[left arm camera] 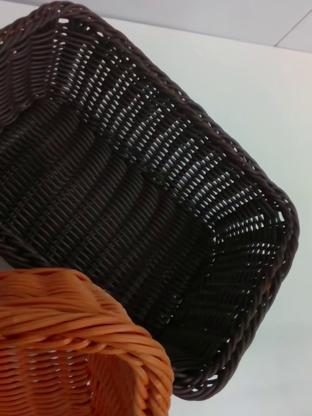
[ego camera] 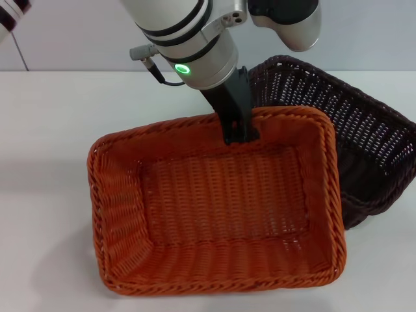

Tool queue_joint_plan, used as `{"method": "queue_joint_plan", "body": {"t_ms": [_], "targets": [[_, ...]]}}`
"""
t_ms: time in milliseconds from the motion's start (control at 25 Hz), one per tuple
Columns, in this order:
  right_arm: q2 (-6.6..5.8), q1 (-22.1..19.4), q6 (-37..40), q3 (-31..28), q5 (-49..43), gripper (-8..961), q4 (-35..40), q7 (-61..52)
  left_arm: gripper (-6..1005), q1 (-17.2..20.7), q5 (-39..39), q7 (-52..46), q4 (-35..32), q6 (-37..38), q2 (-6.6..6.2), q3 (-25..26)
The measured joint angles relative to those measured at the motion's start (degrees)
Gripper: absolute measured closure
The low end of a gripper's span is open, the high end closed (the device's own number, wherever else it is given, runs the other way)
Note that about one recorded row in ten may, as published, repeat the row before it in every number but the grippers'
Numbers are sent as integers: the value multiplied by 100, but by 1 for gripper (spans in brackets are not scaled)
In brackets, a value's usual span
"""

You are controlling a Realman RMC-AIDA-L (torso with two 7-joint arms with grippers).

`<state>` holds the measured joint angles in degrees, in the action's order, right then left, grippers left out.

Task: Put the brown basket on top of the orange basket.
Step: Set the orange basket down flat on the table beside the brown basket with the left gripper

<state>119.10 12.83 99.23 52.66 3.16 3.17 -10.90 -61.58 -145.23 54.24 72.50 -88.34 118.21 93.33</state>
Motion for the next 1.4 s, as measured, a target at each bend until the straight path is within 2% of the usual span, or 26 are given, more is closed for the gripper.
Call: {"method": "queue_joint_plan", "body": {"t_ms": [920, 1320, 1400], "targets": [[-10, 66, -26, 7, -9, 242, 17, 0, 752, -4, -259, 199, -7, -333, -12, 68], [-10, 72, -6, 7, -8, 243, 16, 0, 734, -146, -46, 519, -544, 94, 25, 48], [-10, 71, -5, 7, -8, 243, 16, 0, 731, -276, -3, 585, -793, 239, 26, 45]]}}
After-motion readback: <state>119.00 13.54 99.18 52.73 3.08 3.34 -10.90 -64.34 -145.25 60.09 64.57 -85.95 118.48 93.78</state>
